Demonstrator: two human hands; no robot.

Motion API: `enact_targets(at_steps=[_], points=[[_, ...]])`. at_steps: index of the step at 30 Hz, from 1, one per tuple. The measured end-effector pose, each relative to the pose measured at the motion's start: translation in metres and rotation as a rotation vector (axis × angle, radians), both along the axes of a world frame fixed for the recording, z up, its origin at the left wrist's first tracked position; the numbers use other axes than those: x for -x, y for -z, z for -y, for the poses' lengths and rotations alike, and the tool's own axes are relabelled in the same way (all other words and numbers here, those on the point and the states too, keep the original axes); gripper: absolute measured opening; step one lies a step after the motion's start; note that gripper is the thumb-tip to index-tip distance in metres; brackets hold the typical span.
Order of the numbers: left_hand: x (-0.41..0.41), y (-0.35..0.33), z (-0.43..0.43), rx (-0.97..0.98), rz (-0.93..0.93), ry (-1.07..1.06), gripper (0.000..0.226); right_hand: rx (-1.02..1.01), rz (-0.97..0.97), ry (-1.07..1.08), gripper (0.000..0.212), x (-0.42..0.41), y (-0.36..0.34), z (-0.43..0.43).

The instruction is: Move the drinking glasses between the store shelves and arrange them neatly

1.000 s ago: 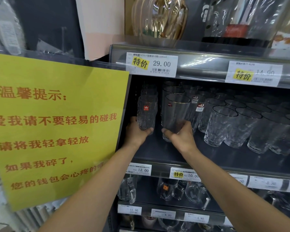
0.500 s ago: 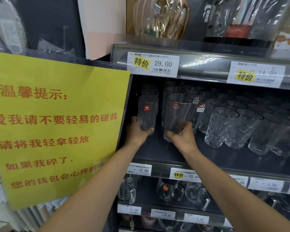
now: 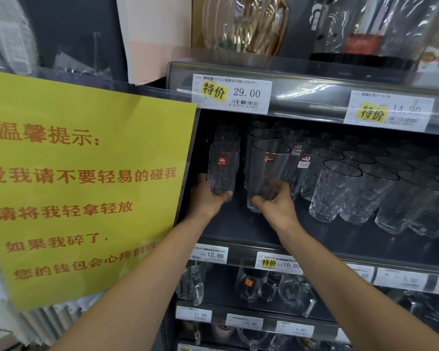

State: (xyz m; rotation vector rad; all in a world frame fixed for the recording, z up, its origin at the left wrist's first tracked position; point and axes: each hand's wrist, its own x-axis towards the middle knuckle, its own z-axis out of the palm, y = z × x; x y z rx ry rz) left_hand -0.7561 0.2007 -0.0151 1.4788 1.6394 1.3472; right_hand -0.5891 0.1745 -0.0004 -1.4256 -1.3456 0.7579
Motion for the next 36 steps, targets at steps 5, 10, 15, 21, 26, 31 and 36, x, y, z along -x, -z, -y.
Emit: enact_targets(at_steps=[5, 10, 15, 21, 26, 31, 36], points=[[0.0, 0.0, 0.0, 0.006, -0.013, -0.006, 0.063, 0.01, -0.018, -0.01, 0.064, 0.0, 0.0, 0.0], [0.0, -0.001, 0.001, 0.007, -0.024, -0.009, 0.063, 0.012, -0.032, -0.02, 0.064, 0.0, -0.002, 0.002], [0.0, 0.0, 0.0, 0.008, -0.022, -0.006, 0.063, 0.01, -0.018, -0.025, 0.064, 0.0, -0.002, 0.003], [0.0, 0.0, 0.001, 0.011, -0.025, -0.005, 0.064, 0.016, -0.009, -0.039, 0.064, 0.0, -0.001, 0.003], [-0.002, -0.003, 0.004, 0.008, -0.018, -0.005, 0.063, 0.015, -0.038, -0.04, 0.062, 0.0, 0.002, -0.001], [-0.003, -0.006, 0.007, 0.014, -0.005, -0.011, 0.067, 0.026, -0.054, -0.058, 0.064, -0.001, 0.003, -0.002], [-0.003, -0.011, 0.011, 0.049, 0.01, 0.0, 0.073, 0.047, -0.041, -0.07, 0.067, -0.001, 0.004, -0.003]])
